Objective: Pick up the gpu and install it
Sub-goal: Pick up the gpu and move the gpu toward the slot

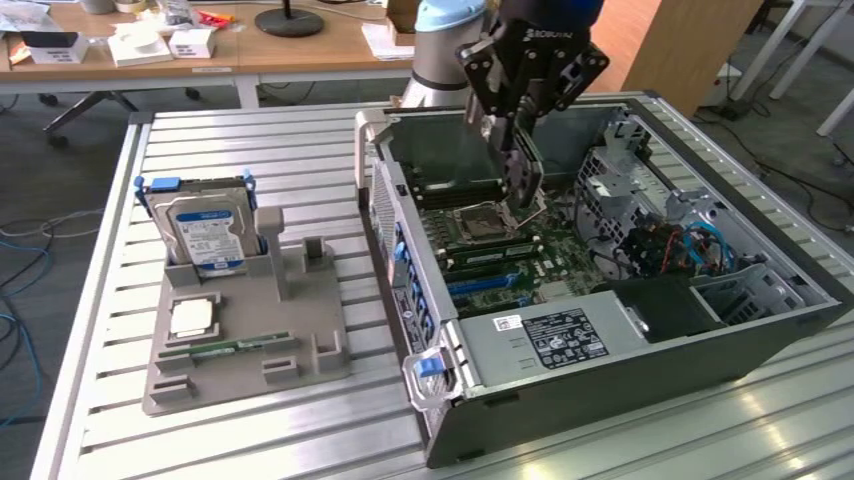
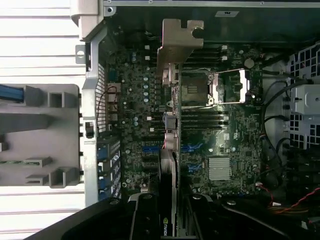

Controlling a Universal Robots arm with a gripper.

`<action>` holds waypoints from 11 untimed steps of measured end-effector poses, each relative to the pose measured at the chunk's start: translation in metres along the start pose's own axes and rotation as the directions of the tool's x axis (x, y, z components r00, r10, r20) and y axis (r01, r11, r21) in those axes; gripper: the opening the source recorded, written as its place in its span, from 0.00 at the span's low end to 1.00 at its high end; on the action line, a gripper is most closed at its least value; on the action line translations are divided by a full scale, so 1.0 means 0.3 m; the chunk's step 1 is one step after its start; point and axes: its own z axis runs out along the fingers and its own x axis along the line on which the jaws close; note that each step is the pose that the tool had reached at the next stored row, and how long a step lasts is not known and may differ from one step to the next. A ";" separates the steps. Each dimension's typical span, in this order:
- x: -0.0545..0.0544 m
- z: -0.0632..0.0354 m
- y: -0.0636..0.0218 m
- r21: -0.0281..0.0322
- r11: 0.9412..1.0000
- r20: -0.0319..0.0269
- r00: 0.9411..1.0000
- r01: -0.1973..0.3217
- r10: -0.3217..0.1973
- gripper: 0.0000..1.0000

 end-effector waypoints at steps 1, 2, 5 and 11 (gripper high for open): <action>-0.015 0.001 0.001 0.000 1.000 0.000 1.000 0.000 0.000 0.26; -0.030 0.001 0.001 0.000 1.000 0.000 1.000 0.000 0.000 0.26; -0.075 0.002 0.003 0.000 1.000 0.000 1.000 0.000 0.000 0.26; -0.166 0.004 0.007 0.000 1.000 0.000 1.000 0.000 0.000 0.26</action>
